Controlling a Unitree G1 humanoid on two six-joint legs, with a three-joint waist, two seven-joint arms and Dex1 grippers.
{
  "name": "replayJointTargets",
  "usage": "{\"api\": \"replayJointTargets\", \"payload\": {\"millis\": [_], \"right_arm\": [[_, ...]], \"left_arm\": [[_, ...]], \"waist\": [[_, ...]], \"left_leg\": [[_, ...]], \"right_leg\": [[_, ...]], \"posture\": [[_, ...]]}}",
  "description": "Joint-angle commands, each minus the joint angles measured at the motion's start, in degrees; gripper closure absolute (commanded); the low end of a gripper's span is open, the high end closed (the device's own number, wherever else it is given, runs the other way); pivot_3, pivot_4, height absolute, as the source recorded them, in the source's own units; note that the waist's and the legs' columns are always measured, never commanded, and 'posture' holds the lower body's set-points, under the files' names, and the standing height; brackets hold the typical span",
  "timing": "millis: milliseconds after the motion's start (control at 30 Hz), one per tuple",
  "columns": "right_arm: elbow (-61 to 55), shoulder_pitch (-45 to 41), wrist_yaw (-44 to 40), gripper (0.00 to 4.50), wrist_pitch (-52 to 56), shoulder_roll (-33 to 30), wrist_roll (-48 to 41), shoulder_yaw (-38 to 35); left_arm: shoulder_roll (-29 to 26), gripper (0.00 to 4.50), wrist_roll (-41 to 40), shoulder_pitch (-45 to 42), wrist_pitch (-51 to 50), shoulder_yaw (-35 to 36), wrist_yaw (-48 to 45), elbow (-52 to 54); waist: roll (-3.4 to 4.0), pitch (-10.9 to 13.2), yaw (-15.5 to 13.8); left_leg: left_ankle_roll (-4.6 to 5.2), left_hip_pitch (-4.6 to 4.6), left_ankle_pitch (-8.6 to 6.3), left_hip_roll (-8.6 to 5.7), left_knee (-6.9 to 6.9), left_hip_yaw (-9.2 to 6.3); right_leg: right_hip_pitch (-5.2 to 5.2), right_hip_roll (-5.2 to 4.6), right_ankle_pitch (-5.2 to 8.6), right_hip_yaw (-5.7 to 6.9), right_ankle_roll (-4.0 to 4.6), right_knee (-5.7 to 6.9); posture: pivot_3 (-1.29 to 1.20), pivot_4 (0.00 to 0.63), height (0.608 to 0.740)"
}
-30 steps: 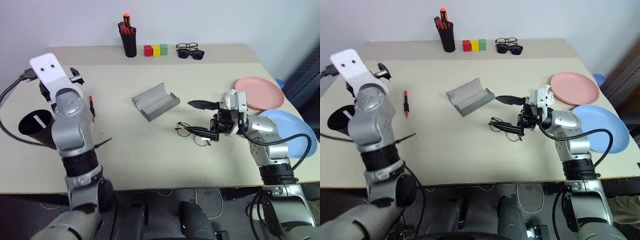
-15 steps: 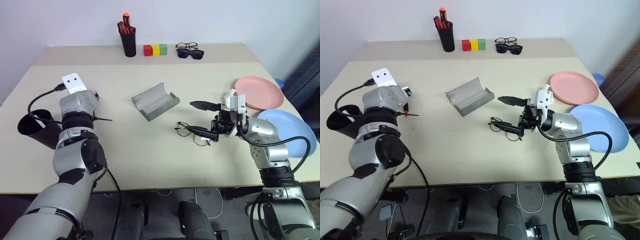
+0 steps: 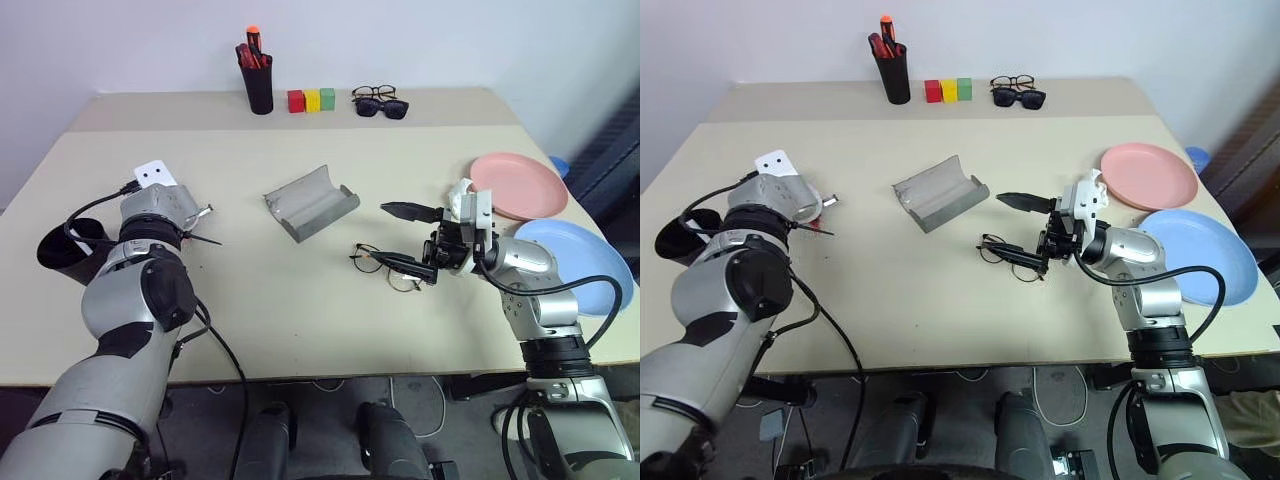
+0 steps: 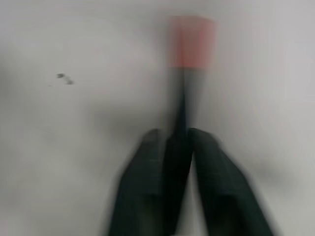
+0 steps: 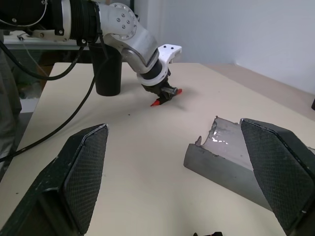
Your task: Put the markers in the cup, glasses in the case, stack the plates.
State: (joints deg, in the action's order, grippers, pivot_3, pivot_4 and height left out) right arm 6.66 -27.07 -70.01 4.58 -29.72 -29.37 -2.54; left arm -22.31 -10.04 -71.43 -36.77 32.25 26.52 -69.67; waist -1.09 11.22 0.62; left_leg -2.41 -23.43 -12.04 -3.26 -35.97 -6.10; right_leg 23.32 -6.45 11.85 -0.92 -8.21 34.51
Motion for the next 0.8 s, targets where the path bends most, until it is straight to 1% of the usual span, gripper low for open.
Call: {"api": "replayJointTargets", "payload": {"millis": [33,133,233,267,367,433,500,600,700,800], "right_arm": [[-2.1,-0.3,0.2,0.11,-0.5,-0.6,-0.2,-1.0],[-1.7,-0.6,0.3,0.11,-0.7,-0.4,0.0,-0.8],[-1.3,-1.0,0.6,0.11,-0.7,-0.2,0.1,-0.8],[-1.4,-1.1,0.7,0.11,-0.5,-0.2,-0.1,-0.9],[-2.3,-1.2,1.3,0.11,0.9,0.1,-1.7,-1.5],[-2.4,-1.4,1.2,0.11,1.5,0.4,-2.6,-1.8],[-3.0,-1.0,0.0,0.11,2.5,0.8,-4.5,-1.9],[-3.5,-0.6,-2.4,0.11,3.7,1.2,-6.7,-1.7],[-2.5,-1.4,-3.7,0.11,3.6,2.0,-6.9,-1.0],[-1.4,-2.4,-5.2,0.11,2.7,3.0,-6.3,-0.4]], "left_arm": [[0.1,4.48,-1.3,-0.7,0.3,-0.6,0.6,-0.6],[0.6,4.48,-1.4,-1.0,0.3,-1.4,0.2,0.5],[2.7,4.48,-0.5,-1.3,3.2,-4.4,-3.1,5.5],[4.6,4.48,0.0,-0.1,5.2,-6.8,-5.0,12.2],[10.0,4.48,0.8,8.1,7.8,-14.6,-9.6,38.6],[11.8,4.48,0.1,12.6,6.6,-16.7,-10.9,50.7],[12.8,4.48,1.5,18.4,9.0,-19.8,-12.1,64.2],[11.9,4.48,3.9,25.2,10.3,-22.7,-13.6,76.5],[10.7,4.48,7.3,30.4,15.4,-23.4,-13.6,82.6],[6.8,4.48,13.5,37.8,22.7,-24.2,-14.1,86.3]], "waist": [[0.0,0.0,0.0],[0.0,0.0,0.1],[-0.01,0.0,-0.2],[-0.02,0.0,-0.3],[-0.05,0.0,0.0],[-0.04,0.0,0.3],[0.0,0.0,0.7],[0.03,0.0,0.7],[0.03,0.0,0.4],[0.03,0.0,0.3]], "left_leg": [[0.0,0.0,0.0,0.0,0.0,0.0],[0.0,0.0,0.0,0.0,0.01,0.0],[0.0,-0.01,0.0,0.0,0.0,-0.01],[0.0,-0.02,0.0,-0.01,-0.01,-0.01],[-0.01,-0.1,0.0,-0.01,0.01,0.01],[-0.01,-0.12,0.0,-0.01,0.08,0.05],[-0.01,-0.09,-0.01,0.01,0.25,0.15],[-0.02,0.06,0.0,0.07,0.46,0.22],[-0.08,0.06,0.05,0.08,0.43,0.19],[-0.08,0.07,0.07,0.07,0.2,0.19]], "right_leg": [[0.0,0.0,0.0,0.0,0.0,0.0],[0.01,0.0,0.0,0.0,0.0,0.01],[0.0,0.0,-0.02,0.01,0.03,0.01],[0.0,0.0,-0.05,0.01,0.07,0.0],[0.01,-0.03,-0.1,-0.01,0.1,-0.13],[0.08,-0.05,-0.11,-0.08,0.11,-0.17],[0.2,-0.04,-0.11,-0.17,0.11,-0.16],[0.25,-0.01,-0.12,-0.23,0.14,-0.08],[0.23,0.04,-0.14,-0.23,0.19,-0.07],[0.05,0.05,-0.18,-0.22,0.25,-0.17]], "posture": [[0.0,0.15,0.74],[0.0,0.15,0.74],[0.0,0.15,0.74],[0.0,0.15,0.74],[0.0,0.15,0.74],[0.0,0.15,0.74],[0.0,0.15,0.74],[0.0,0.15,0.74],[0.0,0.15,0.74],[0.0,0.15,0.74]]}}
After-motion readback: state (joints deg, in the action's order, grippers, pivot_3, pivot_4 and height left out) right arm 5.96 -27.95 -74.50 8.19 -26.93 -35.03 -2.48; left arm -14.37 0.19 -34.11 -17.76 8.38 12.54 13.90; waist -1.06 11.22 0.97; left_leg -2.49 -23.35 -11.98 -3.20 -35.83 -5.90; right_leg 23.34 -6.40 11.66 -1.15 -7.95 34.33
